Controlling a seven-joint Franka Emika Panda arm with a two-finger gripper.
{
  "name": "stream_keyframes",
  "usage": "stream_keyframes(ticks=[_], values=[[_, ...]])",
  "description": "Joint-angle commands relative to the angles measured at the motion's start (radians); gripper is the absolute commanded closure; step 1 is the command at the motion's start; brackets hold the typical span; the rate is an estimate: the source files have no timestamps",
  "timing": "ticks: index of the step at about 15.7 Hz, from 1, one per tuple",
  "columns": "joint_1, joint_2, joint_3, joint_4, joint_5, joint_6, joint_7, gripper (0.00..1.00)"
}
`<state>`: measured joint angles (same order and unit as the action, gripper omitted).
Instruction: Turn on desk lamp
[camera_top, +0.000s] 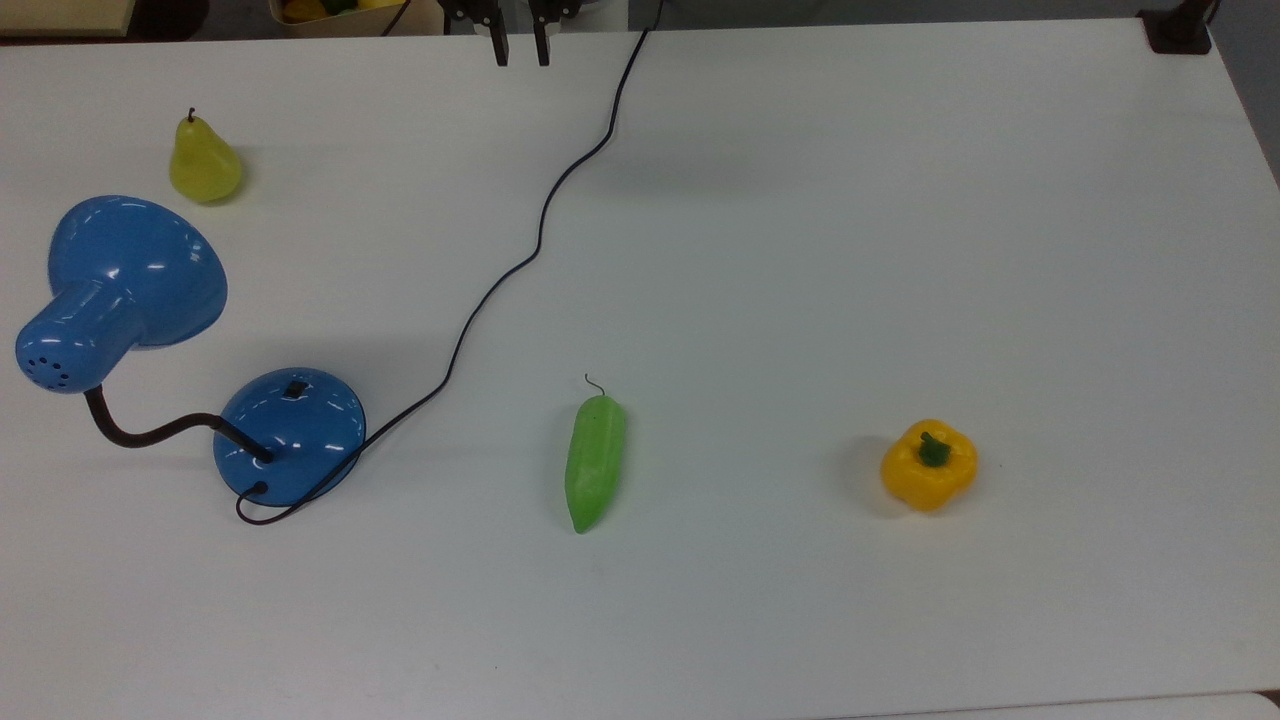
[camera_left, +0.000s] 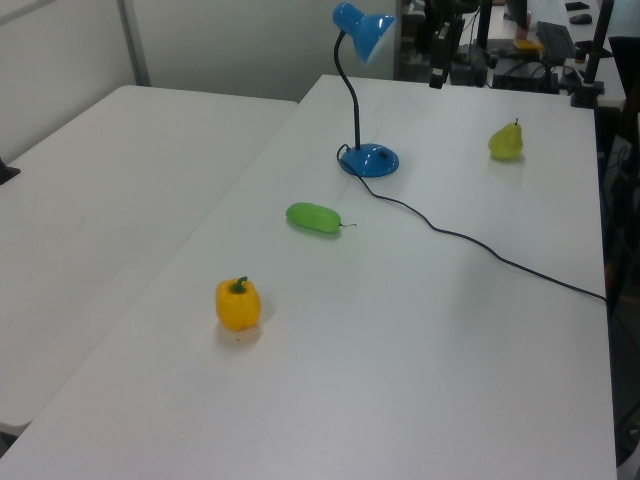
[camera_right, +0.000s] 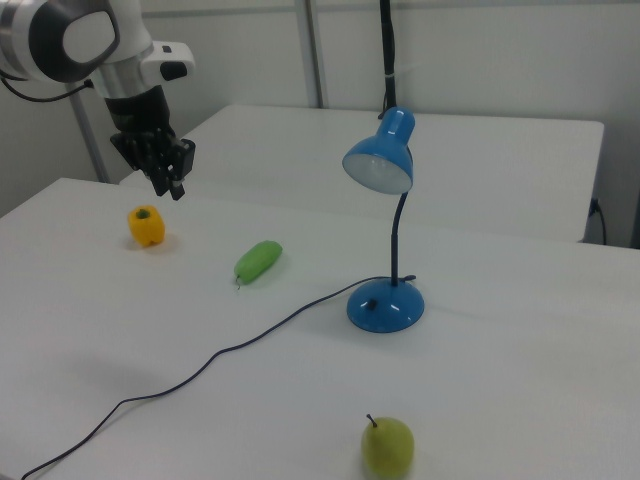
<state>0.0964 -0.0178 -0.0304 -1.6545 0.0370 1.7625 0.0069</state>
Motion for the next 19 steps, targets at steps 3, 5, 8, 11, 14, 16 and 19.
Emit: stream_keyframes(ticks=[3,5,8,11,14,16,19], values=[[0.013,-0.018,-0.011,-0.022,0.012,0.002,-0.035,0.84],[0.013,-0.016,-0.011,-0.024,0.015,0.002,-0.035,0.84],[0.013,-0.013,-0.011,-0.024,0.017,0.002,-0.068,0.96],[0.011,-0.011,-0.013,-0.024,0.03,0.008,-0.067,1.0],[0.006,-0.011,-0.013,-0.033,0.03,0.011,-0.065,1.0],[0.005,-0.01,-0.013,-0.047,0.029,0.012,-0.062,1.0],[-0.001,-0.001,-0.02,-0.056,0.018,0.014,-0.064,1.0]])
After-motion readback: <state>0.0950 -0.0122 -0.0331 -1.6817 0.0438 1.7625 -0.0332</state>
